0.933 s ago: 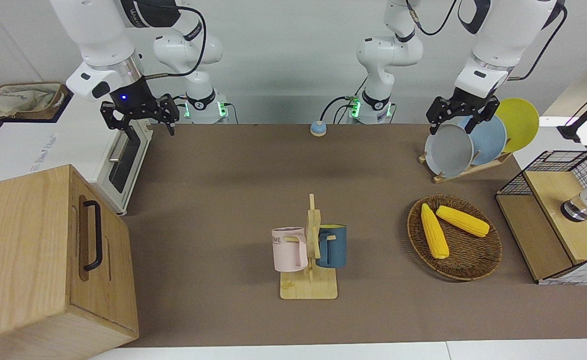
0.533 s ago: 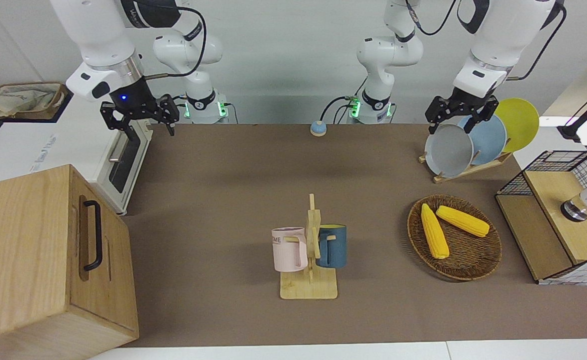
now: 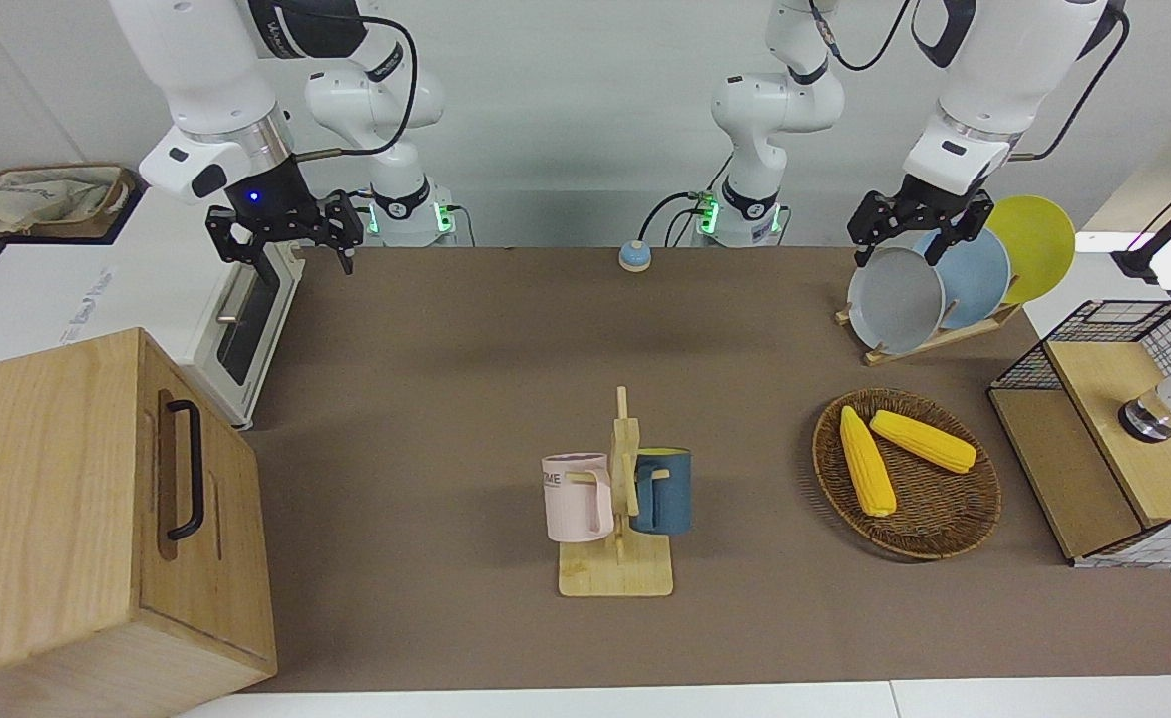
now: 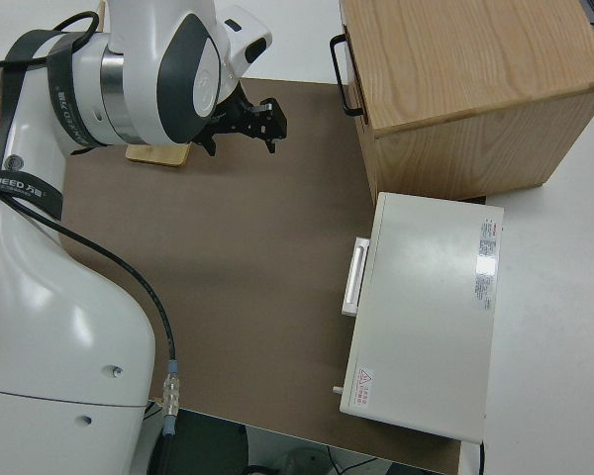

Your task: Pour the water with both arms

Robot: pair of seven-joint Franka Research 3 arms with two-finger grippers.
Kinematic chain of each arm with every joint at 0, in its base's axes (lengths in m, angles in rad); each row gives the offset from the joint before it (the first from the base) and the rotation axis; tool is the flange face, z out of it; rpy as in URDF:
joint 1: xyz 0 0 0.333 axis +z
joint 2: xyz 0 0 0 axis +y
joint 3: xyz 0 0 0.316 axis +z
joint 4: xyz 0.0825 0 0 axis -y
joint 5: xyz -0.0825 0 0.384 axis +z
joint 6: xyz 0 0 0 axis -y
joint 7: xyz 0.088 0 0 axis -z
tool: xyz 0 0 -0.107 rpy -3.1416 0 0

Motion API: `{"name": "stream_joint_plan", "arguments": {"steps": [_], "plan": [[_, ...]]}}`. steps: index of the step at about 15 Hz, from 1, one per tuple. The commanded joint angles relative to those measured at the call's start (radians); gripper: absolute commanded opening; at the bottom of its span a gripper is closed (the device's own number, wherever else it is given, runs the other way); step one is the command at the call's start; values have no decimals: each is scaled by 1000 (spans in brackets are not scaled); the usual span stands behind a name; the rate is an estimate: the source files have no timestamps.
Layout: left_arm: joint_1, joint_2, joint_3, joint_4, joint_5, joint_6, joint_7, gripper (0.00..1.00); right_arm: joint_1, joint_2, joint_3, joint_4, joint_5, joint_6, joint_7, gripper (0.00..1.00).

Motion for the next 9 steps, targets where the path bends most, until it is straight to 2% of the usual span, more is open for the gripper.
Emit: {"name": "stream_joint_plan", "arguments": {"steps": [1,5,8,9], "plan": [[-2,-4,11,3,0,-15,14,991,3,-6,23,-45,-4,88,-5,992],[18,-6,31,3,7,-15,99,991,3,-6,72,-87,-7,218,-23,992],[24,-6,87,4,11,-15,174,991,10,-3,127,-91,-53,280,-45,992],[24,-6,115,4,13,-13,212,991,36,-1,135,-90,-79,289,-55,992]]}}
